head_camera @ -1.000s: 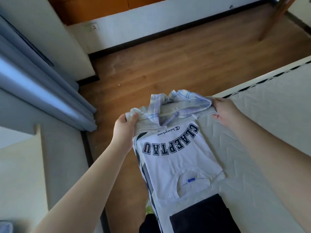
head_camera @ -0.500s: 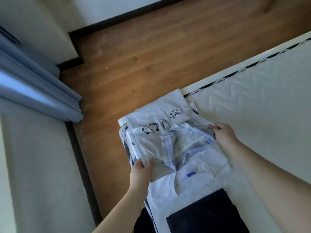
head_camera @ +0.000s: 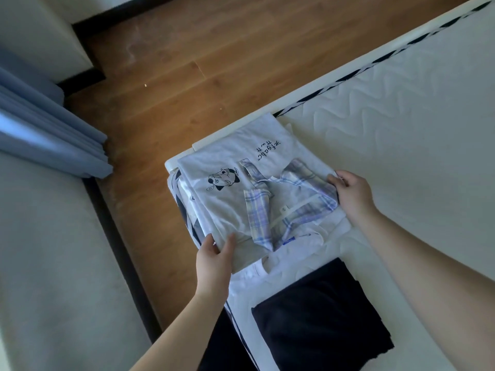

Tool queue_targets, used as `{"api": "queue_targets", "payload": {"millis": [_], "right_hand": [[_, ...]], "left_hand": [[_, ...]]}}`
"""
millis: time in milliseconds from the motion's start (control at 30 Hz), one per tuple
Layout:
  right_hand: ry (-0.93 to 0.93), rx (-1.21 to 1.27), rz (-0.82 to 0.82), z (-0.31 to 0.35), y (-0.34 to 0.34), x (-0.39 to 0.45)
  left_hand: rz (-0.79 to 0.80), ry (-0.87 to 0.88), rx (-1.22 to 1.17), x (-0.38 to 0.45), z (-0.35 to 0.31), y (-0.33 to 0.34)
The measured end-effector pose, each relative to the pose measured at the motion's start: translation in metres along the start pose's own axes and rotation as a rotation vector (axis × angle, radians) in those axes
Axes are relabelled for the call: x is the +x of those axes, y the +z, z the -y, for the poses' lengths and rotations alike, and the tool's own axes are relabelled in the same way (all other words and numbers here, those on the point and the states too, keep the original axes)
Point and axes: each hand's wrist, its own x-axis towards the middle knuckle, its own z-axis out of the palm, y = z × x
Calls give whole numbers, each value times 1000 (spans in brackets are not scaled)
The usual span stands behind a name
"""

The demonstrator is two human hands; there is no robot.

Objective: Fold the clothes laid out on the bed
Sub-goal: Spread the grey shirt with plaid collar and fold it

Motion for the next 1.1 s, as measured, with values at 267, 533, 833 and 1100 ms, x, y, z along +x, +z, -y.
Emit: {"api": "queue_targets", "payload": {"millis": [267, 533, 833, 1100], "right_hand": [[97, -56, -30, -56, -6, -18], [120, -273, 30, -86, 3, -24], [140, -415, 81, -94, 5, -23], [138, -359, 78, -51, -6, -59]], "left_hand": [[39, -62, 105, -14, 51, 11], [51, -152, 306, 9, 84, 8], [15, -163, 444, 30, 100, -3], [31, -42, 628, 14, 61, -22]]}}
